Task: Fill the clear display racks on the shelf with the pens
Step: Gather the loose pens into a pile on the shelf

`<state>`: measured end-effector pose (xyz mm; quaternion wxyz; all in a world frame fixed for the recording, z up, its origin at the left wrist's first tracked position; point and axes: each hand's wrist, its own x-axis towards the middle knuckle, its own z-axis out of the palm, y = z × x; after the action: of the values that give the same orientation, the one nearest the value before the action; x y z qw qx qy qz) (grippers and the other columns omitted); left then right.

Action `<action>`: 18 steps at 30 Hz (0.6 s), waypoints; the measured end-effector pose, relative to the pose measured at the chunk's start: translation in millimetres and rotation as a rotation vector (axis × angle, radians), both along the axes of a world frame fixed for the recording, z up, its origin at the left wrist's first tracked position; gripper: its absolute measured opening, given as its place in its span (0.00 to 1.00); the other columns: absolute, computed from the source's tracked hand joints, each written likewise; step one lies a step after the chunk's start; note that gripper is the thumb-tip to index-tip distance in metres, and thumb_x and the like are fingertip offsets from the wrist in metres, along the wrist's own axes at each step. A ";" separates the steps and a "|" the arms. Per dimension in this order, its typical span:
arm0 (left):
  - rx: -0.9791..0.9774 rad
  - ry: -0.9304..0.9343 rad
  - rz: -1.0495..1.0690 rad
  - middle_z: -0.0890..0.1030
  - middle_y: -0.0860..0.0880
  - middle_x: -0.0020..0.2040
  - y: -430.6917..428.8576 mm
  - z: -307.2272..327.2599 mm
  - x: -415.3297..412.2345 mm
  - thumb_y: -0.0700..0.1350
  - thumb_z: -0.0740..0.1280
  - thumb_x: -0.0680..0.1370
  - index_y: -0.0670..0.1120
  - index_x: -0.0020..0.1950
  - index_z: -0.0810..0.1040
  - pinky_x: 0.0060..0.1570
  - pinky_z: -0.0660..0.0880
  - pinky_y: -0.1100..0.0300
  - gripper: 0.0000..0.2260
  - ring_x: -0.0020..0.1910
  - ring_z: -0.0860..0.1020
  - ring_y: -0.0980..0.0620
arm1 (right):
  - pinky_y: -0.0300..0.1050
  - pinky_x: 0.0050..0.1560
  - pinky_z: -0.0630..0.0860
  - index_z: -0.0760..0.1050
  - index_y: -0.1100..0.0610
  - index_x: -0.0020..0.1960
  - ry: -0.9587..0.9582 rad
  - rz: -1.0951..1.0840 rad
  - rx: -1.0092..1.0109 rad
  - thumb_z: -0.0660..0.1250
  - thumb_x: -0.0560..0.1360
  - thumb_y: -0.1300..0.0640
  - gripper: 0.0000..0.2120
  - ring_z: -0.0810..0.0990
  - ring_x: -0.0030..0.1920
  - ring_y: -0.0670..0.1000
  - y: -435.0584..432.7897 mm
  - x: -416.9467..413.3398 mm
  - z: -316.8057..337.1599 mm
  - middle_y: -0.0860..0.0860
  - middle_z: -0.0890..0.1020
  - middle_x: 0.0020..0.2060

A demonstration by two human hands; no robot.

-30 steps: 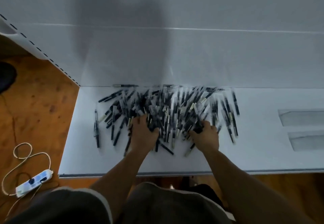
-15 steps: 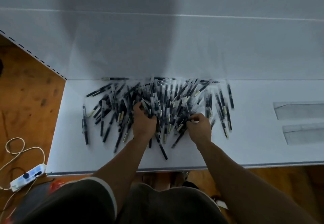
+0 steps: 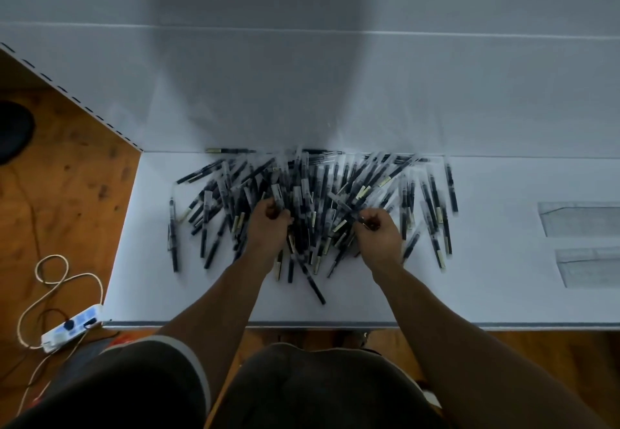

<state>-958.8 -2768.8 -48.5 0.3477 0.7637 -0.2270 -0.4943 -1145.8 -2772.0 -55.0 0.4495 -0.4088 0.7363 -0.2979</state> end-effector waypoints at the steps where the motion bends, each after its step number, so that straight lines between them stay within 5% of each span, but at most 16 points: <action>1: -0.023 0.042 0.019 0.79 0.42 0.49 0.1 1.0 2.7 0.38 0.63 0.80 0.37 0.63 0.72 0.58 0.76 0.48 0.12 0.49 0.78 0.46 | 0.33 0.41 0.71 0.77 0.54 0.51 -0.029 -0.006 -0.016 0.68 0.76 0.63 0.06 0.76 0.40 0.42 -0.8 3.0 1.6 0.42 0.79 0.42; 5: -0.105 0.281 0.120 0.77 0.43 0.42 4.7 10.5 13.1 0.33 0.60 0.81 0.41 0.59 0.74 0.46 0.79 0.55 0.09 0.41 0.75 0.48 | 0.22 0.38 0.70 0.76 0.52 0.52 -0.084 0.003 -0.059 0.67 0.78 0.62 0.06 0.76 0.41 0.38 -6.4 20.4 9.1 0.41 0.79 0.44; 9: -0.130 0.473 0.215 0.77 0.46 0.41 10.1 17.7 23.5 0.32 0.58 0.81 0.43 0.60 0.75 0.44 0.76 0.59 0.13 0.39 0.74 0.51 | 0.39 0.46 0.73 0.77 0.53 0.57 -0.028 0.092 -0.033 0.65 0.80 0.55 0.07 0.76 0.41 0.43 -11.1 40.2 12.0 0.40 0.78 0.43; 18: -0.081 0.534 0.301 0.78 0.48 0.35 17.4 21.6 44.5 0.35 0.62 0.79 0.45 0.50 0.77 0.34 0.75 0.59 0.07 0.32 0.75 0.52 | 0.43 0.46 0.73 0.77 0.52 0.57 0.118 0.226 0.066 0.65 0.79 0.52 0.09 0.78 0.46 0.50 -9.7 64.9 10.8 0.48 0.80 0.48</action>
<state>-914.3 -2751.4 -26.9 0.4944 0.6175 -0.0313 -0.6109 -1080.9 -2781.6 -44.2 0.4495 -0.4910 0.7199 -0.1964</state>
